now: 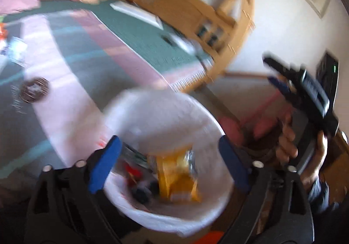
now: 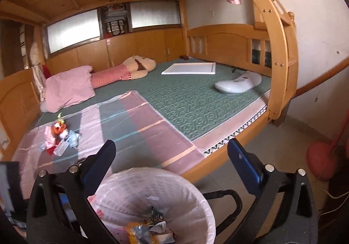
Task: Collect trash
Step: 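Carry chip bag and paper cup over the trash bag and open both tools, then move both tools back over the trash pile on the bed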
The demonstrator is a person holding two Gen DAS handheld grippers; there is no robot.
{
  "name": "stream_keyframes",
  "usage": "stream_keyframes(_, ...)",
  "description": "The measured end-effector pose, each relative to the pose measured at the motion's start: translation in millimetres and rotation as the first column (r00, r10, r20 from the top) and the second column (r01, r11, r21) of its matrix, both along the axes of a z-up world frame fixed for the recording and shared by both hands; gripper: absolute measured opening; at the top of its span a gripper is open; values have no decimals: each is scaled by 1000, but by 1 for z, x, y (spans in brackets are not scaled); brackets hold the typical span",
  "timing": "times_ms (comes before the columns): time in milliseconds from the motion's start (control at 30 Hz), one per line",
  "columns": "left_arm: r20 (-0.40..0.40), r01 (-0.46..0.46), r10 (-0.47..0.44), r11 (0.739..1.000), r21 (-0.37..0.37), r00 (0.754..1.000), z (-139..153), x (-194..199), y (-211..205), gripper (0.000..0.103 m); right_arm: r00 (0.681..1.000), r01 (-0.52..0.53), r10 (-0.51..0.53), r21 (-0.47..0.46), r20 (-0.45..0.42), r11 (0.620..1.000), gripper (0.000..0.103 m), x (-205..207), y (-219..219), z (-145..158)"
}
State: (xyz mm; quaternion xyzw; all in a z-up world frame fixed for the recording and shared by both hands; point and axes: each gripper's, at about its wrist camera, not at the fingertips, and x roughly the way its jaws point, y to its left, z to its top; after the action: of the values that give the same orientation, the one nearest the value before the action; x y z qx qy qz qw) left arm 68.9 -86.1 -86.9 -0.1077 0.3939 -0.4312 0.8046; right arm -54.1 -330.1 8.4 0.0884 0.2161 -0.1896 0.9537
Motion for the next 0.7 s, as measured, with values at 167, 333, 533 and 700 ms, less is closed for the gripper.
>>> stream_keyframes(167,194,-332,338,941,-66,921,26,28,79,96,994,-5,1,34,108,999,100,12,18,5)
stream_keyframes(333,232,-553,541,833,-18,808,38,58,173,96,987,-161,159,154,22,975,100,78,53,3)
stream_keyframes(533,270,-679,634,723,123,724,36,97,263,96,928,-345,356,107,-108,933,100,180,154,-13)
stream_keyframes(700,168,-783,768,583,215,618,4,117,320,96,860,-440,484,243,-161,864,100,273,249,-32)
